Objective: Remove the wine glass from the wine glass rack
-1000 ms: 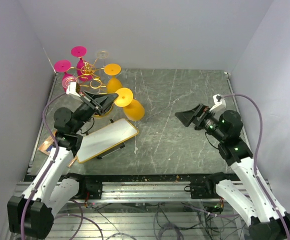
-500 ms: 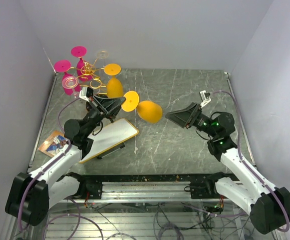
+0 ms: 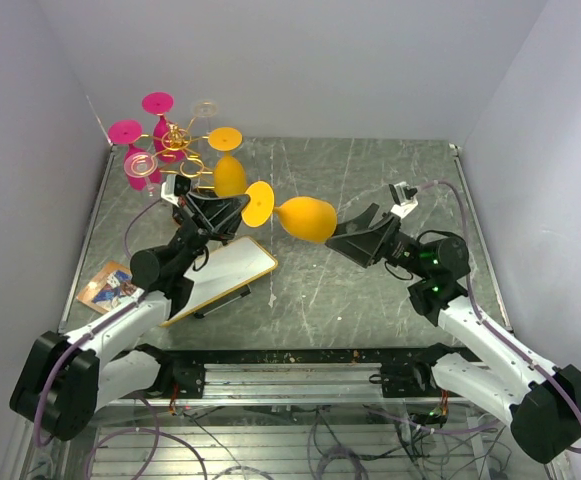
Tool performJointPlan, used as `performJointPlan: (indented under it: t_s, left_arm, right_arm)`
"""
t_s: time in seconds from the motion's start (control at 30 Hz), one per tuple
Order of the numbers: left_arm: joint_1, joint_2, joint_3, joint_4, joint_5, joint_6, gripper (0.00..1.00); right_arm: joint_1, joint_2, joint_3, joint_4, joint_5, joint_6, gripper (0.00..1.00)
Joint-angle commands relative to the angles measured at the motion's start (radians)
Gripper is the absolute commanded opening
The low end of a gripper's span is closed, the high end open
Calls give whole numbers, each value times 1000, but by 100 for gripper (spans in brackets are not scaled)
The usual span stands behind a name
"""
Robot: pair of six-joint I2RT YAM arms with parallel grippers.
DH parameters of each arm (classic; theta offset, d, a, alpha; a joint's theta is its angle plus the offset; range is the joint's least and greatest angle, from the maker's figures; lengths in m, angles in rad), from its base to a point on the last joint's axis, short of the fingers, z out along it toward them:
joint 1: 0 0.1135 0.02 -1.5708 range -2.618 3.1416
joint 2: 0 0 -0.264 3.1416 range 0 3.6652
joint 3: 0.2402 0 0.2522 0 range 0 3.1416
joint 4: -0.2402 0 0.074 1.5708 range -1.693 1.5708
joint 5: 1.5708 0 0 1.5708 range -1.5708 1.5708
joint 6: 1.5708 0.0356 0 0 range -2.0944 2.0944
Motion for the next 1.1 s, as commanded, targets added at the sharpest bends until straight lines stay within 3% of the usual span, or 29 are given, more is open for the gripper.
performJointPlan:
  t_s: [0.0,0.13,0.27,0.43,0.73,0.8,1.07]
  left_arm:
    - [-37,25,-15,164,-56,-27,7]
    - [-60,66,-30,268,-100,-48,7]
    - [-91,124,-32,372,-134,-60,7]
    - [-136,155,-12,379,-138,-36,7]
    - [-149,155,8,376,-134,1,9]
    - [-149,144,10,357,-125,12,14]
    - [-149,31,16,102,-84,124,55]
  right_arm:
    - [5,-22,11,151,7,38,80]
    - [5,-37,-1,238,9,70,71]
    - [5,-39,-2,324,-4,118,55]
    - [5,-34,2,405,-13,155,39]
    - [5,-50,-8,408,9,156,7]
    - [5,-58,-13,405,19,152,0]
    - [5,-132,13,228,70,66,0]
